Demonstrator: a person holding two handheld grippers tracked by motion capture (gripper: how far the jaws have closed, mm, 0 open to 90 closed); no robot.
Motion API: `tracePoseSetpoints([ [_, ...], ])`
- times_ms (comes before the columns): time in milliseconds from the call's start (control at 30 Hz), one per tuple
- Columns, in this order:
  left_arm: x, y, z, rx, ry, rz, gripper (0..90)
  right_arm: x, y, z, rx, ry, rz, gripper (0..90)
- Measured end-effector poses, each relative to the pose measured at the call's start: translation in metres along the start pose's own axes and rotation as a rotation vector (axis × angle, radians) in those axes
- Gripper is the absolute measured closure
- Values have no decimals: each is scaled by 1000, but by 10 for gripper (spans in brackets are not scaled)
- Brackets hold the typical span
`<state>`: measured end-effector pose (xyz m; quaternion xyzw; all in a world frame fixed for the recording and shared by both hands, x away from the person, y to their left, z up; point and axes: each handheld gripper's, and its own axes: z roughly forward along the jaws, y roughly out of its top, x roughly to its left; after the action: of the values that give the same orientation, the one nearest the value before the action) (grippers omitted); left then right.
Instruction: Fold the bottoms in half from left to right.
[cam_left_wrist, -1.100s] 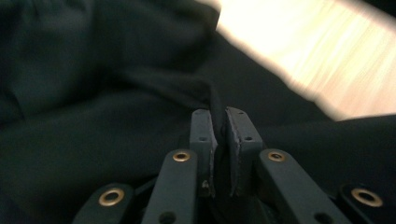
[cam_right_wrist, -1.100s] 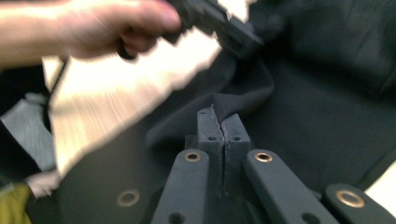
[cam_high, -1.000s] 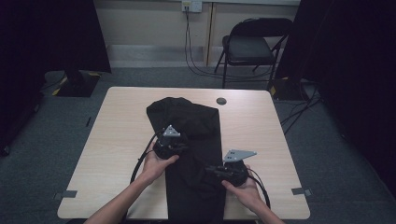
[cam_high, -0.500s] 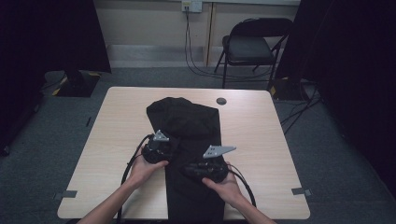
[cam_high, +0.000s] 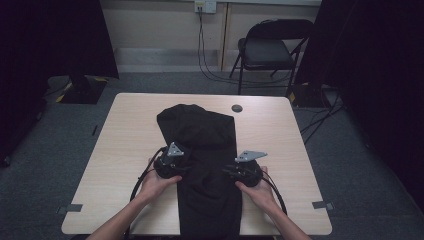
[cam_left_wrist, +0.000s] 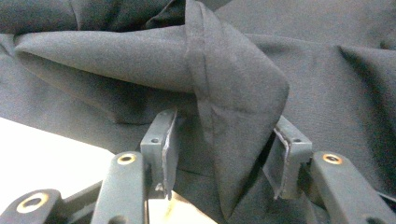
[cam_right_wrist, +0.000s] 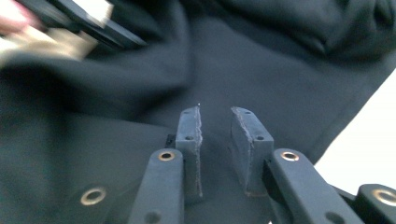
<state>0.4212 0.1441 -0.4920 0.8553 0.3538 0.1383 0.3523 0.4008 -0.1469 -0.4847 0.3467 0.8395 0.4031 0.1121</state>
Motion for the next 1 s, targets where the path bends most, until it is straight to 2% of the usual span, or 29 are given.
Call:
tracePoseSetpoints([
  [33, 0, 0, 0, 0, 0, 0, 504, 0, 0, 0, 0, 0, 0, 731],
  [67, 0, 0, 0, -2, 2, 1, 504, -3, -2, 10, 32, -43, -15, 716],
  [100, -1, -1, 0, -9, 2, 1, 505, -4, -3, 13, 40, -53, -26, 713],
  [133, -1, -1, 0, -9, 2, 1, 508, -4, -3, 13, 40, -53, -26, 713],
  [233, -5, -3, -1, -12, -16, 15, 516, -4, -9, 5, 55, -78, -66, 712],
  [400, -17, -1, -2, 9, -38, 35, 514, -5, -25, -13, 47, -46, -59, 705],
  [467, -20, -1, -3, 20, -49, 28, 498, -2, -29, -17, 50, -35, -65, 703],
  [500, -22, 0, -4, 36, -56, 26, 488, 5, -33, -24, 74, -16, -74, 688],
  [567, -25, 1, -7, 58, -82, 27, 486, 9, -33, -27, 93, -14, -81, 665],
  [600, -25, 3, -9, 61, -93, 31, 486, 13, -33, -28, 108, -18, -96, 618],
  [633, -24, 4, -11, 53, -98, 34, 492, 11, -28, -31, 72, -19, -84, 592],
  [667, -22, 6, -14, 37, -96, 35, 492, 11, -28, -31, 72, -19, -84, 592],
  [733, -16, 13, -21, -16, -86, 27, 520, -4, -10, -35, 3, -54, -45, 538],
  [767, -7, 20, -27, -61, -69, 13, 532, -10, -3, -35, -23, -59, -31, 529],
  [800, -7, 20, -27, -61, -69, 13, 561, -10, -3, -35, -23, -59, -31, 529],
  [833, -3, 23, -29, -95, -39, 5, 561, -16, 6, -35, -47, -68, -30, 516],
  [867, 2, 26, -29, -99, -16, -3, 590, -21, 13, -33, -66, -84, -28, 490],
  [900, 13, 31, -27, -133, -38, -41, 589, -33, 28, -27, -93, -105, -4, 457],
  [933, 13, 31, -27, -133, -38, -41, 589, -33, 28, -27, -93, -105, -4, 457],
  [1000, 23, 39, -28, -200, -27, -79, 574, -45, 41, -17, -102, -117, 19, 432],
])
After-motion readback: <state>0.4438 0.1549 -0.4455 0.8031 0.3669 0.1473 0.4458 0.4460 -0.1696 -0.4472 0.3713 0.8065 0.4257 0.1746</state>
